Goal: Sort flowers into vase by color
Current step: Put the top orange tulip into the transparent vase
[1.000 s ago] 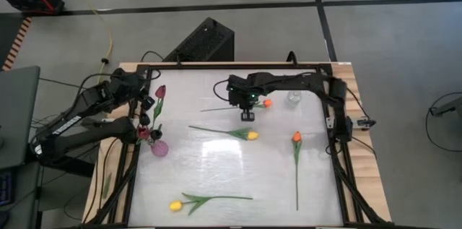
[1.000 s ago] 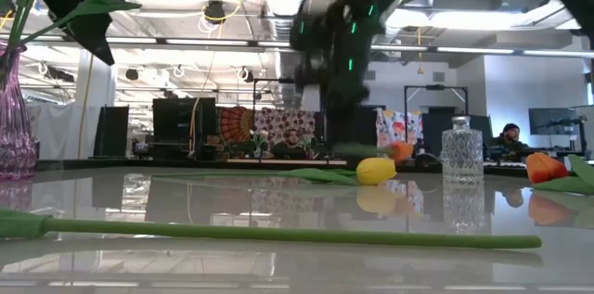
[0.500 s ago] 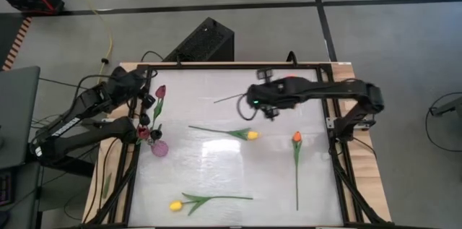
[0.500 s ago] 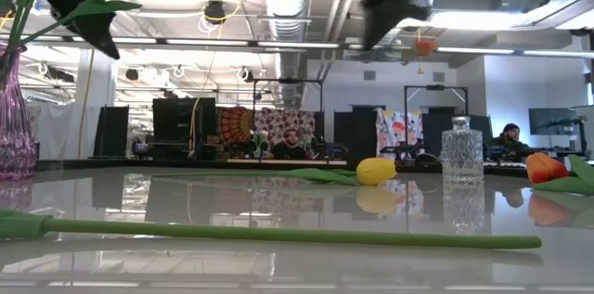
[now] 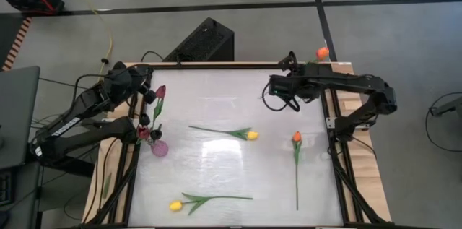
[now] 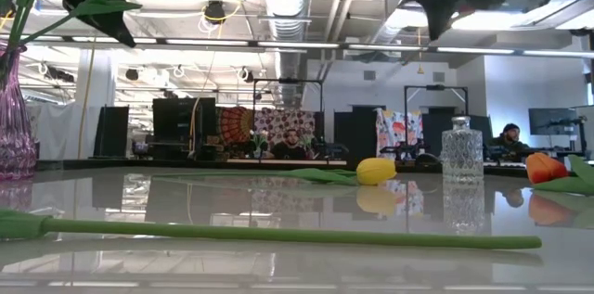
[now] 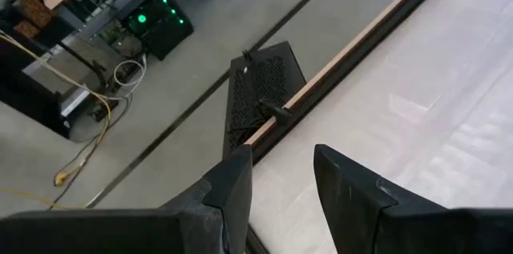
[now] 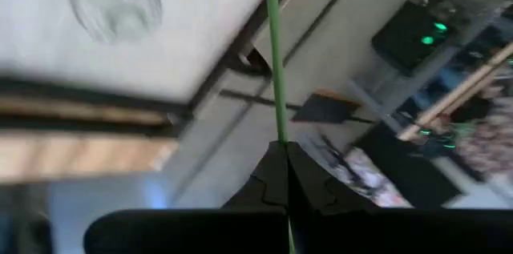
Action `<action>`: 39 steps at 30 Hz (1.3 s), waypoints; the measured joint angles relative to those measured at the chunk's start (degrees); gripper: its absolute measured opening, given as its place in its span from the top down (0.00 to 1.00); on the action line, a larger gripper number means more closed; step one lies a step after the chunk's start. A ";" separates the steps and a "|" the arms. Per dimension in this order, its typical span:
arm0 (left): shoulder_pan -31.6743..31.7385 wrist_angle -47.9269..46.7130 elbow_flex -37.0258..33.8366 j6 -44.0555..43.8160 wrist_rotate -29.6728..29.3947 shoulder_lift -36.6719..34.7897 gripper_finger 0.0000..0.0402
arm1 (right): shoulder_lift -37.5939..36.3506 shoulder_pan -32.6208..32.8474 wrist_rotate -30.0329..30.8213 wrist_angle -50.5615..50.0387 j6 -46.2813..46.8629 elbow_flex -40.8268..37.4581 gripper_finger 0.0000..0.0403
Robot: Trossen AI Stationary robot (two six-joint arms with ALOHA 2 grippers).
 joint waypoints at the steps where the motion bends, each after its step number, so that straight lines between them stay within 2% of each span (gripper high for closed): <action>1: 0.00 -0.04 0.00 -0.01 -0.02 0.00 0.69 | 0.02 -0.57 1.69 0.03 -2.75 -0.10 0.96; 5: 0.00 -0.25 0.00 0.41 -0.11 0.00 0.69 | -0.61 -3.08 13.28 0.03 -16.11 -0.57 0.96; 8: 0.00 -0.41 0.00 0.90 -0.43 0.01 0.69 | -1.28 -6.16 17.35 -0.06 -22.85 -0.53 0.96; 11: 0.00 -0.38 0.00 0.87 -0.72 0.02 0.69 | -1.96 -8.88 17.66 -0.02 -25.64 -0.84 0.96; 15: -0.02 -0.31 0.00 0.95 -1.72 0.02 0.69 | -2.84 -9.36 18.93 0.04 -31.51 -0.90 0.96; 23: -0.02 -0.14 0.00 0.26 -3.15 0.02 0.69 | -3.54 -8.85 12.27 0.03 -32.36 -0.88 0.96; 29: -0.02 -0.06 0.00 -1.26 -3.15 0.02 0.69 | -3.54 -9.22 11.93 0.05 -37.81 -0.88 0.96; 33: -0.02 -0.04 0.00 -1.43 -3.55 0.00 0.69 | -3.02 -10.36 12.59 0.75 -45.00 -0.88 0.96; 39: -0.02 -0.02 0.00 -2.08 -3.98 0.00 0.69 | -2.95 -8.22 14.07 1.27 -45.35 -0.88 0.96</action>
